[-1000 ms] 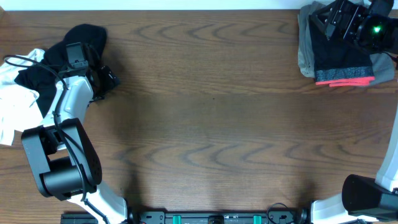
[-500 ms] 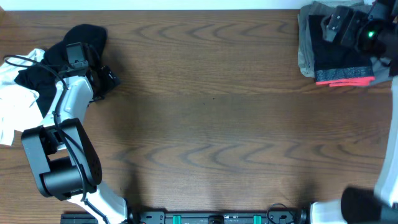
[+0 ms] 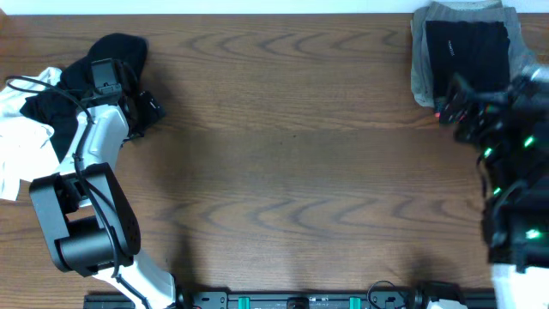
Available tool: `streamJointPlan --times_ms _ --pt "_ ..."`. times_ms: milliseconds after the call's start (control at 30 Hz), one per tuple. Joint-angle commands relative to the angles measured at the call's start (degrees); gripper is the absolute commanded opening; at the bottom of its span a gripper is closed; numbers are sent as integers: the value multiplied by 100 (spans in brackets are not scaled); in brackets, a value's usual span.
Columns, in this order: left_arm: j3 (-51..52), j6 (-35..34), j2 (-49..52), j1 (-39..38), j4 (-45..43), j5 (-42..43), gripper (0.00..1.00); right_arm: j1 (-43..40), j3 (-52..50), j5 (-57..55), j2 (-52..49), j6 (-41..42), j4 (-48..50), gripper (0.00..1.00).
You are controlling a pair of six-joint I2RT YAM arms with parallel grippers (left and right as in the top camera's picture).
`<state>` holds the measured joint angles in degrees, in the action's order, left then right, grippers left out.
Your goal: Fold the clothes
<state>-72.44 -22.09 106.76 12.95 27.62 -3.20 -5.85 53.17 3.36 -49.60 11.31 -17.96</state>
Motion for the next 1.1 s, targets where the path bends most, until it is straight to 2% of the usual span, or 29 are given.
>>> streamJointPlan --times_ms 0,233,433,700,1067 --pt "61 35 35 -17 13 -22 98 24 -1244 -24 605 -61 623 99" --pt "61 35 35 -13 13 -22 98 9 -3571 9 1700 111 2210 99" --pt "61 35 35 -13 15 -22 98 7 -4656 -79 2710 98 2507 99" --pt "61 35 35 -13 13 -22 98 7 -5292 -188 3449 81 2498 99" --pt "61 37 35 -13 13 -22 98 9 -5285 -184 3952 85 1370 99"
